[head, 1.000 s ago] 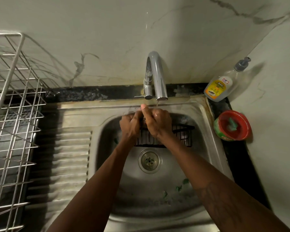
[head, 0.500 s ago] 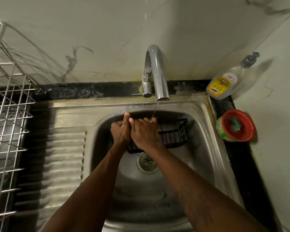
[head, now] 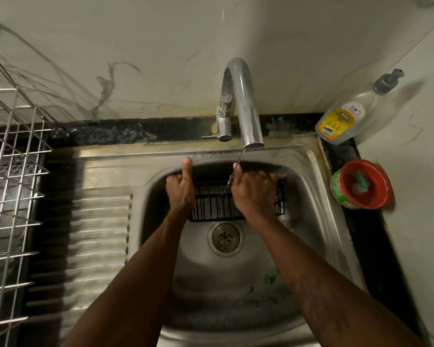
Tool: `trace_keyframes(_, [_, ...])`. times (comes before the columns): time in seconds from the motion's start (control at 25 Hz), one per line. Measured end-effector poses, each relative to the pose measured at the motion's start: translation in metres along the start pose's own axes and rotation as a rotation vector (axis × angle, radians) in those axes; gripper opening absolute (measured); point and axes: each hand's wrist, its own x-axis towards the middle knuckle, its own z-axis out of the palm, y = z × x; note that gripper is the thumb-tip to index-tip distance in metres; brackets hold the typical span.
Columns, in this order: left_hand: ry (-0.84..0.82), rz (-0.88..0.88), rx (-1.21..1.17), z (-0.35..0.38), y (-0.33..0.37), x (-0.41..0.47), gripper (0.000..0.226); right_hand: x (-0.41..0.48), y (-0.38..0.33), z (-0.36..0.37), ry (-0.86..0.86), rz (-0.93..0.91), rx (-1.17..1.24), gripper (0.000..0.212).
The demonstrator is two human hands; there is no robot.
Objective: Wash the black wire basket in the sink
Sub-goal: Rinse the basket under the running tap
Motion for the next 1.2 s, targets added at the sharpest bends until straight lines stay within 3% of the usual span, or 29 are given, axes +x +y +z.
trace_keyframes(0.08, [-0.014,-0.008,0.021,-0.002,-0.001,0.002,0.070,-0.009,-0.025,-0.001,-0.043,-0.117,0.067,0.069])
trace_keyframes(0.2, [-0.022,-0.027,-0.017,-0.004,0.003,0.000,0.046,-0.033,-0.069,-0.002,0.033,-0.432,0.112,0.023])
trace_keyframes(0.24, [-0.008,-0.030,-0.032,-0.005,0.005,0.000,0.042,-0.033,-0.074,-0.001,0.039,-0.509,0.111,0.020])
trace_keyframes(0.36, [0.028,-0.036,-0.012,-0.006,0.003,-0.001,0.057,-0.008,-0.035,-0.005,-0.070,-0.506,0.099,0.049])
trace_keyframes(0.48, [0.007,-0.030,0.007,-0.004,-0.001,0.001,0.085,0.016,0.034,-0.013,-0.114,-0.147,0.028,0.082])
trace_keyframes(0.56, [-0.008,-0.026,0.003,-0.002,-0.001,0.000,0.098,0.017,0.045,-0.011,-0.080,-0.008,0.001,0.082])
trace_keyframes(0.64, [0.003,-0.030,0.022,-0.001,-0.004,0.000,0.107,0.011,0.020,-0.007,-0.030,0.008,0.018,0.081])
trace_keyframes(0.72, [-0.002,-0.027,0.026,0.000,0.000,-0.001,0.100,-0.006,-0.022,-0.004,-0.075,-0.111,0.086,0.073])
trace_keyframes(0.84, [0.004,-0.031,-0.021,-0.002,0.003,-0.001,0.061,-0.029,-0.065,-0.001,-0.067,-0.445,0.097,0.039])
trace_keyframes(0.92, [0.030,-0.024,-0.014,-0.003,0.005,-0.003,0.056,-0.016,-0.053,-0.004,-0.080,-0.555,0.101,0.038])
trace_keyframes(1.0, [0.020,-0.031,0.016,-0.004,0.001,-0.002,0.068,-0.003,-0.012,-0.007,-0.120,-0.477,0.071,0.060])
trace_keyframes(1.08, [0.005,-0.037,0.009,-0.004,0.001,-0.003,0.083,0.008,0.029,-0.013,-0.117,-0.257,0.021,0.080])
trace_keyframes(1.2, [0.004,-0.034,0.011,0.000,0.000,-0.003,0.091,0.005,0.014,-0.012,-0.105,-0.074,0.021,0.086])
